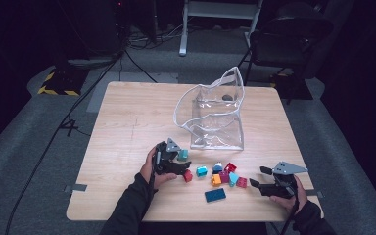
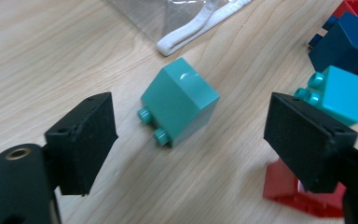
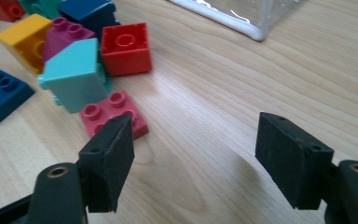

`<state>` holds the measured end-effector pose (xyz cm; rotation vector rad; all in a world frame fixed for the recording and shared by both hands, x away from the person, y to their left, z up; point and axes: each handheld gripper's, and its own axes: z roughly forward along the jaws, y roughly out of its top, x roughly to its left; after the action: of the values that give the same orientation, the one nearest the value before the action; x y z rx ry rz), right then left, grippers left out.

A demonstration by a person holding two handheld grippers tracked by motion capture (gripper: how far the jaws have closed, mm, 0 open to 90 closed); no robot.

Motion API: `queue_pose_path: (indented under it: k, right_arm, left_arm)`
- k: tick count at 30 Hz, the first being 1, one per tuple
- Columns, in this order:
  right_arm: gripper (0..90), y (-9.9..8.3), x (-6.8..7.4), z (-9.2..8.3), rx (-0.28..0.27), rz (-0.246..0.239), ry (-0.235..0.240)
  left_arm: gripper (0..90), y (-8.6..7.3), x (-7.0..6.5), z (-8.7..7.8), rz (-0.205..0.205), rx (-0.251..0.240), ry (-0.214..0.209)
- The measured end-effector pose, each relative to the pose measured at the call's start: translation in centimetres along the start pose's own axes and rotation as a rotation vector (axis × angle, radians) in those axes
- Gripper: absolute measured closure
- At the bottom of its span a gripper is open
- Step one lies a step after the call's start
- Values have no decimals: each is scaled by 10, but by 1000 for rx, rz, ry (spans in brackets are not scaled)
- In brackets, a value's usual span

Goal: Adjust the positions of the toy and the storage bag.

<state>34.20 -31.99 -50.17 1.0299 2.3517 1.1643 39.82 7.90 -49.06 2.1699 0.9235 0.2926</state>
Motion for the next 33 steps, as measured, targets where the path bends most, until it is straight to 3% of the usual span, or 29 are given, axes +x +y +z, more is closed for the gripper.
queue_pose_path:
  k: [4,7,8,13,16,23,24,27,33]
  right_arm:
    - [289,-1,-5,-2,-12,26,-8]
    - [289,-1,-6,-2,-15,28,-12]
    - [289,-1,-6,-2,-14,28,-11]
    - [289,-1,-5,-1,-6,17,-14]
    - [289,-2,-4,0,-5,15,-13]
    - [288,-2,-3,0,-4,5,-13]
    - [288,-2,-3,1,-2,-2,-12]
    - [288,-2,-2,1,-2,-6,-11]
    - [272,-1,5,-4,-15,2,-40]
  left_arm:
    - [232,5,-11,13,26,26,-55]
    - [234,7,-18,18,38,30,-70]
    - [242,10,-25,23,62,39,-107]
    - [230,16,-45,32,118,53,-129]
    - [209,17,-48,31,131,49,-129]
    - [185,14,-43,-1,164,21,-101]
    - [185,9,-41,-14,187,25,-71]
    - [208,-1,-39,-29,198,39,-54]
    - [262,-24,-34,-36,214,91,-43]
